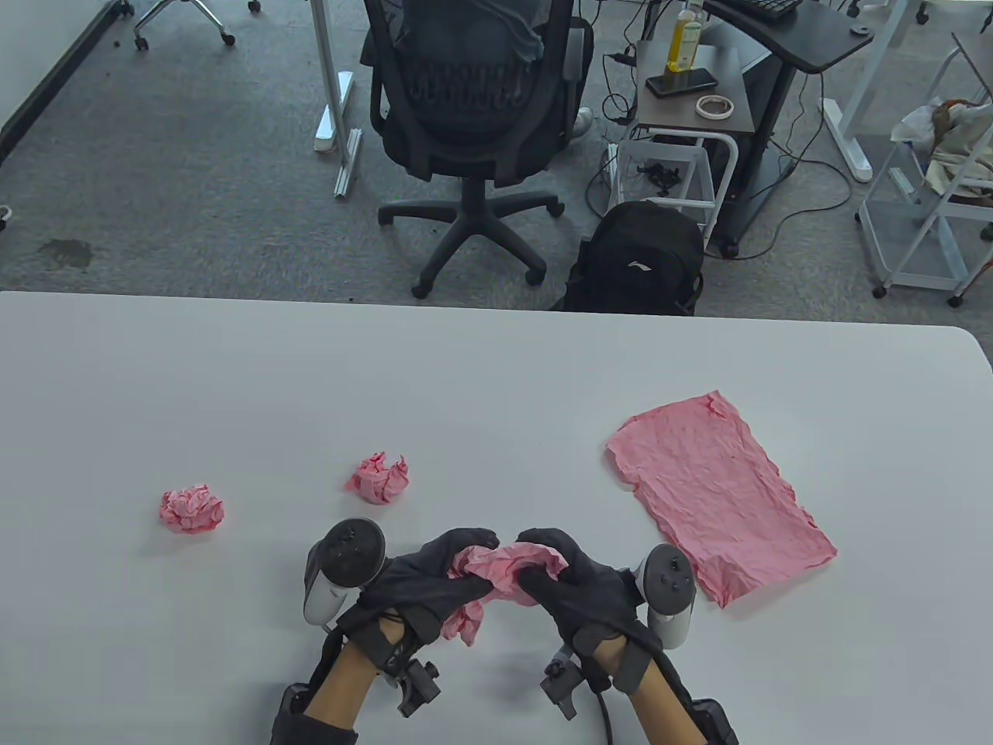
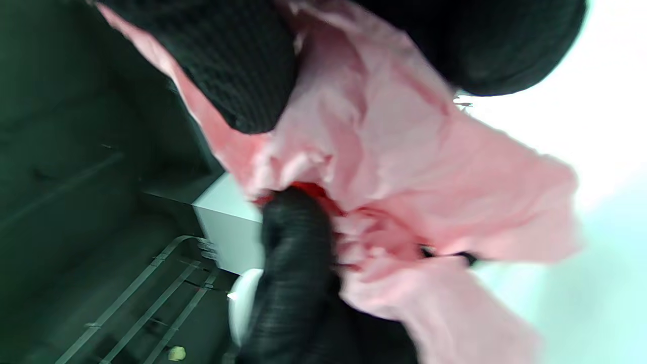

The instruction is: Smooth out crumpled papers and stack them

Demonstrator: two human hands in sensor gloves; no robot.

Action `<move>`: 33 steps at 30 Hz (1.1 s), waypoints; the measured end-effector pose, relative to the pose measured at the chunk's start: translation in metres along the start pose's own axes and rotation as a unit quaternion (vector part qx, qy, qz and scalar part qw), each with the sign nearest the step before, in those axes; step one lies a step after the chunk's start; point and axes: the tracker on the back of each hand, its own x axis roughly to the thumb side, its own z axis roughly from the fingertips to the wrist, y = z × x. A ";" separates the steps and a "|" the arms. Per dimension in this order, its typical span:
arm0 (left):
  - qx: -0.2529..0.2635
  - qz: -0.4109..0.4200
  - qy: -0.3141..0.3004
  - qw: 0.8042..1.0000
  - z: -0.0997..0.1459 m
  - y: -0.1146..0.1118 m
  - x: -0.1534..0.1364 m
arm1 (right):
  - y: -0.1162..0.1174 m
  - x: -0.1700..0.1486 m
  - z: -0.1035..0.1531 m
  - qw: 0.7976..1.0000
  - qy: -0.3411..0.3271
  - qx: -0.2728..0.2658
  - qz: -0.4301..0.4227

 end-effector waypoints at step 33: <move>0.091 -0.184 -0.019 0.979 0.003 -0.017 0.022 | 0.005 0.048 0.020 0.915 -0.254 -0.154 0.274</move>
